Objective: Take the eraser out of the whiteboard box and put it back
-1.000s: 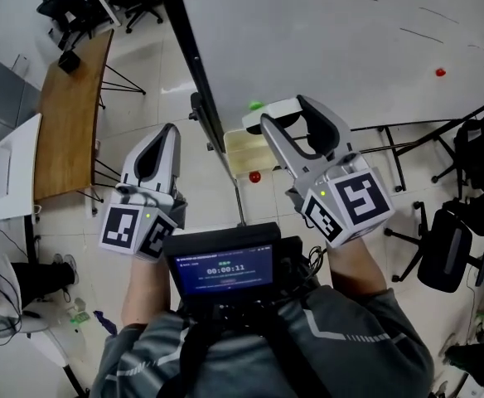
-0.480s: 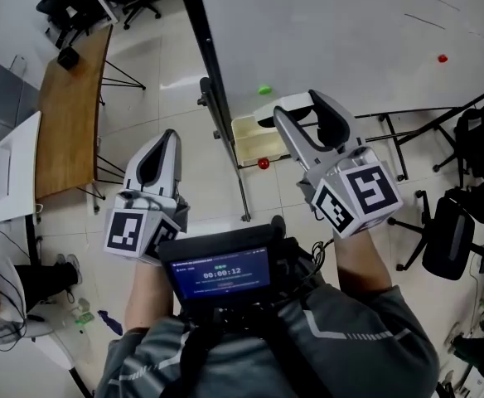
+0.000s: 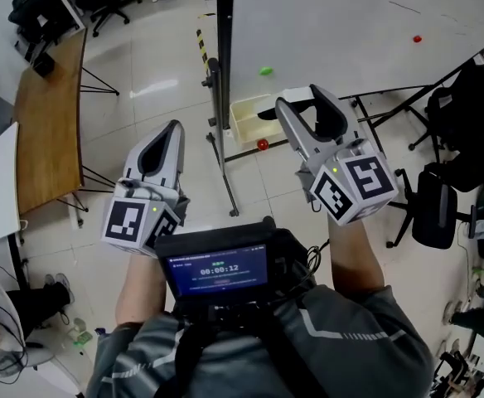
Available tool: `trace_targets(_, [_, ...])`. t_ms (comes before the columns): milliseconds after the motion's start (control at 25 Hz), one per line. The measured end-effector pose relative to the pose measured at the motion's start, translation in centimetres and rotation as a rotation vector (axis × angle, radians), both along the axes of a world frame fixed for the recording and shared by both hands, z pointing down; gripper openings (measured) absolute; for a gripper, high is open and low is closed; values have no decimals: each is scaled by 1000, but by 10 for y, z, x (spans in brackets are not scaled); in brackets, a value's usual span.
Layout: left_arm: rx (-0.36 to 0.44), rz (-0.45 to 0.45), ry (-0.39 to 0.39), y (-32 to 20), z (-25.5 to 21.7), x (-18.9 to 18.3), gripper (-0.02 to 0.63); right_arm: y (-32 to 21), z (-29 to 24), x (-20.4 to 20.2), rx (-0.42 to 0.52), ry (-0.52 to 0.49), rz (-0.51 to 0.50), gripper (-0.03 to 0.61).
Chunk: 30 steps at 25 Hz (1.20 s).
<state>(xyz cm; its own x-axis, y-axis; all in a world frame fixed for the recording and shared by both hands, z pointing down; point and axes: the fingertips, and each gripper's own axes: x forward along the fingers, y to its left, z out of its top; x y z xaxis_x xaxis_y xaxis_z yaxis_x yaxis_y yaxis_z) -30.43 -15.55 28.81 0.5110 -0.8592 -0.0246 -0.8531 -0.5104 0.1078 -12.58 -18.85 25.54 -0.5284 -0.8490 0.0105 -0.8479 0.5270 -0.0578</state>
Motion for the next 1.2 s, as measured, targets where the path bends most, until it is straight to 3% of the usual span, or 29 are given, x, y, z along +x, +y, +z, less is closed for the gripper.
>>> trace_targets(200, [-4, -22, 9, 6, -7, 19, 32, 6, 5, 11, -20, 10, -25, 270])
trace_targets(480, [-44, -124, 23, -9, 11, 26, 32, -7, 22, 23, -25, 39, -55, 270])
trace_targets(760, [-137, -173, 7, -25, 68, 28, 32, -32, 86, 22, -108, 86, -68, 270])
trace_targets(1200, [-243, -155, -12, -43, 151, 46, 34, -56, 176, 14, -183, 139, -74, 270])
